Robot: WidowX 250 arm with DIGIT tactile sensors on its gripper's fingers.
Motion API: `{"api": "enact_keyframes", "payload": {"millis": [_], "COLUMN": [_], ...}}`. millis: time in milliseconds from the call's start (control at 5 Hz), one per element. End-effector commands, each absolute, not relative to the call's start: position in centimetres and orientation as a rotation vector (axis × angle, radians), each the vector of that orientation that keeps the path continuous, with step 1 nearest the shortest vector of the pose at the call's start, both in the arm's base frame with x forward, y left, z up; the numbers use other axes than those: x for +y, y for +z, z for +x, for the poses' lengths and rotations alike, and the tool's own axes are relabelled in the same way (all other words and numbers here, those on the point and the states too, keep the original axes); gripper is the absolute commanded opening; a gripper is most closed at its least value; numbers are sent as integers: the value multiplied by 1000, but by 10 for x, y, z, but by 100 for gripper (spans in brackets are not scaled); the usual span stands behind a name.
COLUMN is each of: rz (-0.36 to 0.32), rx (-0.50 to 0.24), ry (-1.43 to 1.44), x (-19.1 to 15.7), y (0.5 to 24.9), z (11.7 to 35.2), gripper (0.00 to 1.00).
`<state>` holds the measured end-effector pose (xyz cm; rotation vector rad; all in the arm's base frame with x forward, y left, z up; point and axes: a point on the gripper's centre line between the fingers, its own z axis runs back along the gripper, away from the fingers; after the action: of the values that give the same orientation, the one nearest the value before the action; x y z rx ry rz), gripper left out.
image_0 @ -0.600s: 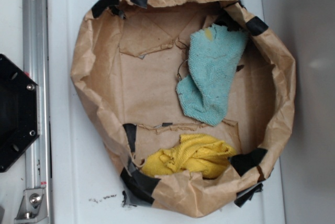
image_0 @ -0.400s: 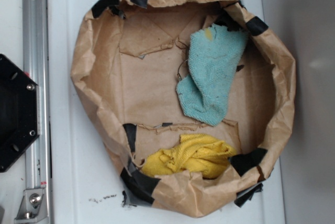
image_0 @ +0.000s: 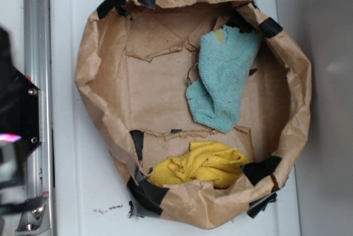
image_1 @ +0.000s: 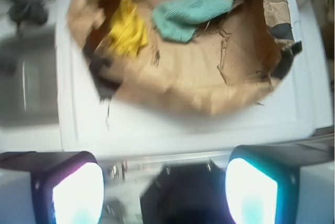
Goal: Grab the yellow cloth.
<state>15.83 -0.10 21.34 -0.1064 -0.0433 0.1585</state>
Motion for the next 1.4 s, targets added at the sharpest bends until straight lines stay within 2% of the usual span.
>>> {"api": "enact_keyframes", "payload": {"millis": [0, 200, 400, 600, 800, 1000, 1200], "rz": [-212, -337, -347, -297, -408, -511, -457], "rx": [-62, 7, 83, 129, 101, -52, -177], "ry": [451, 482, 493, 450, 367, 260, 173], "x": [21, -4, -42, -66, -88, -99, -90], "y": [170, 117, 88, 60, 48, 41, 39], "z": [237, 264, 263, 258, 260, 263, 264], "gripper": [100, 100, 100, 100, 100, 0, 0]}}
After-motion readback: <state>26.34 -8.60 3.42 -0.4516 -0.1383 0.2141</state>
